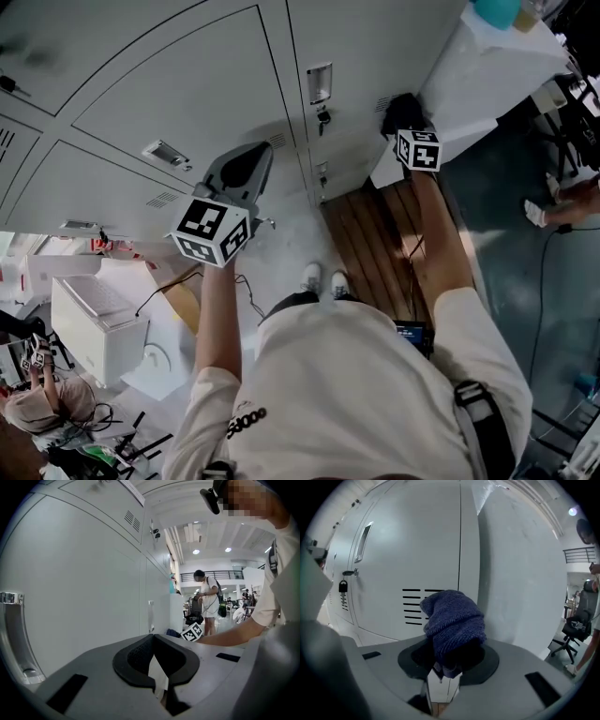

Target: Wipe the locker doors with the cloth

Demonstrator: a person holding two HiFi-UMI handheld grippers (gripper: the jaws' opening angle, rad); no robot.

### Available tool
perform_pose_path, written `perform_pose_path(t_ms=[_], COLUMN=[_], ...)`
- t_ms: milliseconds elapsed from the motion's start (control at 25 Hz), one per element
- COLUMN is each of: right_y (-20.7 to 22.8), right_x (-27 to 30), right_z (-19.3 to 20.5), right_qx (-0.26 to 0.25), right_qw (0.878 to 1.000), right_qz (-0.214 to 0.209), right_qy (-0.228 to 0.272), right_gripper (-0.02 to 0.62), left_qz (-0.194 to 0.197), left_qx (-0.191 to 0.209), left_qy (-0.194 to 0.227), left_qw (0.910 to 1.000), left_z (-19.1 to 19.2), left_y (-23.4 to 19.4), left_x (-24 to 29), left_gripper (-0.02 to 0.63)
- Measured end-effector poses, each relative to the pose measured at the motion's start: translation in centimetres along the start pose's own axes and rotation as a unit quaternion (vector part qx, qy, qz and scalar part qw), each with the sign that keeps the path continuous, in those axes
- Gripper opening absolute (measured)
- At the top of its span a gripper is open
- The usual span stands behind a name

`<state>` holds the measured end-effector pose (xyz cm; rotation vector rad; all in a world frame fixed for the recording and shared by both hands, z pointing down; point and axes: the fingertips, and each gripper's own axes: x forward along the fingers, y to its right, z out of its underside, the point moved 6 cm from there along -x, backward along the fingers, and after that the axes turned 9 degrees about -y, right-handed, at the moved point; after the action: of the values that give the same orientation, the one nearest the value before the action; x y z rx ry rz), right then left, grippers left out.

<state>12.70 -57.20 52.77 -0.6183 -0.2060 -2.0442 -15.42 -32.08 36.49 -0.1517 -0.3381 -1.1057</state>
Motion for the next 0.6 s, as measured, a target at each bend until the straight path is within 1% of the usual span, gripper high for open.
perform_pose_path(t_ms=[40,120,200,240,320,400,480,520,600], right_y=[-0.1,-1.6,-3.9,-5.1,-8.1,-12.0,-16.4,-18.4,-21.3], right_x=[0.0,-0.2,-0.5,-0.6,-0.8,-1.0,-1.1,-1.2,-1.4], right_z=[0.1,0.0,-0.3,-0.5,-0.6,-0.5,-0.5,-0.7,-1.2], right_qx=[-0.002,-0.031,-0.057,-0.059,-0.050,-0.044,-0.069,-0.087,-0.112], right_qw=[1.000,0.999,0.998,0.997,0.994,0.987,0.975,0.969,0.961], right_qz=[0.000,-0.012,-0.032,-0.046,-0.089,-0.154,-0.213,-0.233,-0.251], right_qy=[-0.001,0.004,0.014,0.020,0.026,0.019,0.003,-0.004,-0.013], right_gripper=[0.093,0.091,0.092,0.092,0.092,0.092,0.092,0.092,0.092], left_qz=[0.000,0.000,0.000,0.000,-0.002,-0.004,-0.007,-0.009,-0.014], left_qx=[0.000,-0.001,-0.002,-0.003,-0.005,-0.007,-0.005,-0.004,-0.002], left_qy=[-0.001,-0.005,-0.006,-0.006,-0.005,-0.005,-0.004,-0.004,-0.002], left_qw=[1.0000,1.0000,1.0000,1.0000,1.0000,1.0000,1.0000,0.9999,0.9999], left_z=[0.1,0.4,0.6,0.6,0.8,0.9,0.9,0.9,0.9], left_y=[0.0,0.0,0.0,0.0,0.0,0.0,0.2,0.3,0.3], left_x=[0.0,-0.1,-0.2,-0.2,-0.5,-0.9,-1.5,-1.8,-2.6], left_gripper=[0.018,0.018,0.018,0.018,0.018,0.018,0.018,0.018,0.018])
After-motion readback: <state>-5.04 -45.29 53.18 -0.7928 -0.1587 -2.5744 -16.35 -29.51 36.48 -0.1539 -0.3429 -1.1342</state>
